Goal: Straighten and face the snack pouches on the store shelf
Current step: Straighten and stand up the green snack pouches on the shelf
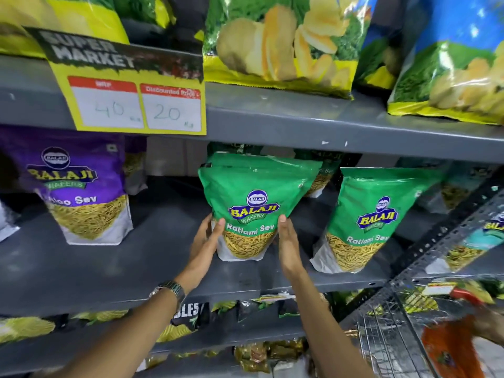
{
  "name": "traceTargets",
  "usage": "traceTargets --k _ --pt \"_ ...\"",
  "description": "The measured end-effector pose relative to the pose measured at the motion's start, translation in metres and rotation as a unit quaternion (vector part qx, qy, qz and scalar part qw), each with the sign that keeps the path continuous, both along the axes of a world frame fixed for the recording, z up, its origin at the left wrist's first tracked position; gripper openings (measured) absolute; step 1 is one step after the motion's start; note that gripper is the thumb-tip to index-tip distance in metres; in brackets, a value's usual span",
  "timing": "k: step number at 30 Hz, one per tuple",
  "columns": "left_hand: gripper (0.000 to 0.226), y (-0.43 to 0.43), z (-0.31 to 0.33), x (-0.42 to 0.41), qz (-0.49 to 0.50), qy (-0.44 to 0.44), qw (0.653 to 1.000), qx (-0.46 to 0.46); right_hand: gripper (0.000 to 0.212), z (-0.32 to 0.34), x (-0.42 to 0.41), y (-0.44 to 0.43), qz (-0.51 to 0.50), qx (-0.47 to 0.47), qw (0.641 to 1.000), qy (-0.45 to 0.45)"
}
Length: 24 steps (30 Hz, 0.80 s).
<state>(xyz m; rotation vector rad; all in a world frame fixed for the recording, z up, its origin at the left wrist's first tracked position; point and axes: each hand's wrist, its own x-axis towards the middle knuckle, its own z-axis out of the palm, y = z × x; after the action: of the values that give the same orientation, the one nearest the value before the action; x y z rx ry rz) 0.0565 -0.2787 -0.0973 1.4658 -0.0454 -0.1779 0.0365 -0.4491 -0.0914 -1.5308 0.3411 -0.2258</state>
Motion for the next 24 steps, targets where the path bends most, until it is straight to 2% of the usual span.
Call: traceTargets --k 5,10,11,14,17,20,24 --pt "0.086 0.0 0.0 -0.019 0.002 -0.013 1.0 -0.003 0.106 -0.004 -0.02 0.0 0.002 -0.021 0.999 0.028" --pt "0.096 0.001 0.0 -0.029 0.005 -0.008 1.0 -0.008 0.074 0.021 -0.039 0.006 0.002 -0.034 0.999 0.036" --pt "0.096 0.001 0.001 -0.03 0.002 -0.005 1.0 -0.009 0.073 0.02 -0.04 0.005 0.001 -0.028 0.999 0.037" --pt "0.088 0.001 0.002 -0.034 -0.002 -0.002 1.0 -0.01 0.098 0.017 -0.041 0.006 0.0 -0.02 1.0 0.024" --pt "0.086 0.002 0.003 -0.034 -0.003 0.0 1.0 -0.003 0.092 0.011 -0.038 0.006 -0.008 -0.014 1.0 0.019" --pt "0.086 0.002 0.002 -0.035 0.0 0.004 1.0 0.001 0.106 0.003 -0.037 0.005 -0.011 -0.011 1.0 0.019" --pt "0.082 0.002 0.004 -0.04 0.003 0.001 1.0 0.001 0.108 0.0 -0.04 0.005 -0.015 -0.007 1.0 0.021"
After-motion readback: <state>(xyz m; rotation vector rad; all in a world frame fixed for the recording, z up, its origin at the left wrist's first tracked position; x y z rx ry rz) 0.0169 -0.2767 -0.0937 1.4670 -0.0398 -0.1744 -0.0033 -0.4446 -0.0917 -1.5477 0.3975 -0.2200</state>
